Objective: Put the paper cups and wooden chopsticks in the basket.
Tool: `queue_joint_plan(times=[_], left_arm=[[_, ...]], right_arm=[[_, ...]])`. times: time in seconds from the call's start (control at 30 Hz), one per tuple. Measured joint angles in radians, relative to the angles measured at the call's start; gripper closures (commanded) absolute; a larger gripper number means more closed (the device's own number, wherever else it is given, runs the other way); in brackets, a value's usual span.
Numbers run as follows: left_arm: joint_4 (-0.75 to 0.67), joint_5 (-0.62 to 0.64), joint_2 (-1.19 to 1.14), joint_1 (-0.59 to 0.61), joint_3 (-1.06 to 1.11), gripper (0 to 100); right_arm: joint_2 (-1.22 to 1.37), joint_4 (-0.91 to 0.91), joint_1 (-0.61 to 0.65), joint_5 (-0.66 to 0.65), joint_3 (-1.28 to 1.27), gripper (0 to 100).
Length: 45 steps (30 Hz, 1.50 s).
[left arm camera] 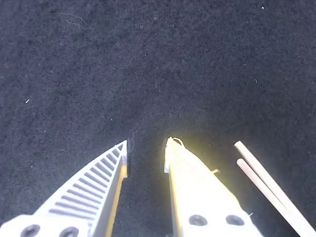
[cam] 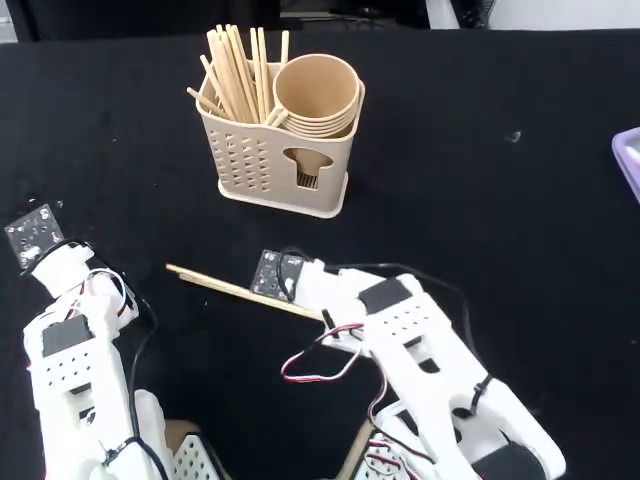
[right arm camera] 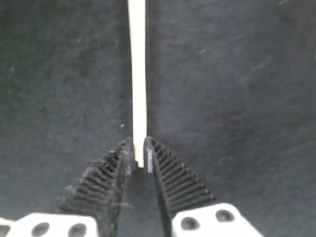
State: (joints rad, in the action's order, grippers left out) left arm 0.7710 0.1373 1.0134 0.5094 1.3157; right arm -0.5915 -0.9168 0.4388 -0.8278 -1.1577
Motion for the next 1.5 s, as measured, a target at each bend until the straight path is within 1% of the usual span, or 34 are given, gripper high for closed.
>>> queue_joint_plan(times=[0.07,0.17,0.2,0.37,0.47,0.63,0.7,0.77,0.9,0.97,1.23,1.4,1.5], left_arm=[[0.000,0.000,0.000,0.000,0.000,87],[0.000,0.000,0.000,0.000,0.000,87],[0.000,0.000,0.000,0.000,0.000,87],[0.000,0.000,0.000,0.000,0.000,87],[0.000,0.000,0.000,0.000,0.000,87],[0.000,0.000,0.000,0.000,0.000,87],[0.000,0.000,0.000,0.000,0.000,87],[0.000,0.000,0.000,0.000,0.000,87],[0.000,0.000,0.000,0.000,0.000,87],[0.000,0.000,0.000,0.000,0.000,87],[0.000,0.000,0.000,0.000,0.000,87],[0.000,0.000,0.000,0.000,0.000,87],[0.000,0.000,0.000,0.000,0.000,87]], right_arm=[[0.017,0.000,0.000,0.000,0.000,94.4],[0.074,0.000,-0.034,0.000,0.000,82.2],[0.091,0.000,-0.044,0.000,0.000,80.4],[0.123,0.000,-0.055,0.000,0.005,83.3],[0.123,-0.018,-0.031,0.003,0.034,81.9],[0.074,-0.094,0.043,0.095,0.114,74.2],[0.074,-0.094,0.100,0.146,0.135,72.1],[0.080,-0.061,0.146,0.189,0.143,72.0],[0.192,0.071,0.167,0.239,0.157,72.0],[0.270,0.097,0.169,0.255,0.201,72.0],[0.505,0.098,0.175,0.261,0.393,71.7],[0.595,0.092,0.178,0.262,0.476,71.7],[0.629,0.077,0.209,0.261,0.497,71.9]])
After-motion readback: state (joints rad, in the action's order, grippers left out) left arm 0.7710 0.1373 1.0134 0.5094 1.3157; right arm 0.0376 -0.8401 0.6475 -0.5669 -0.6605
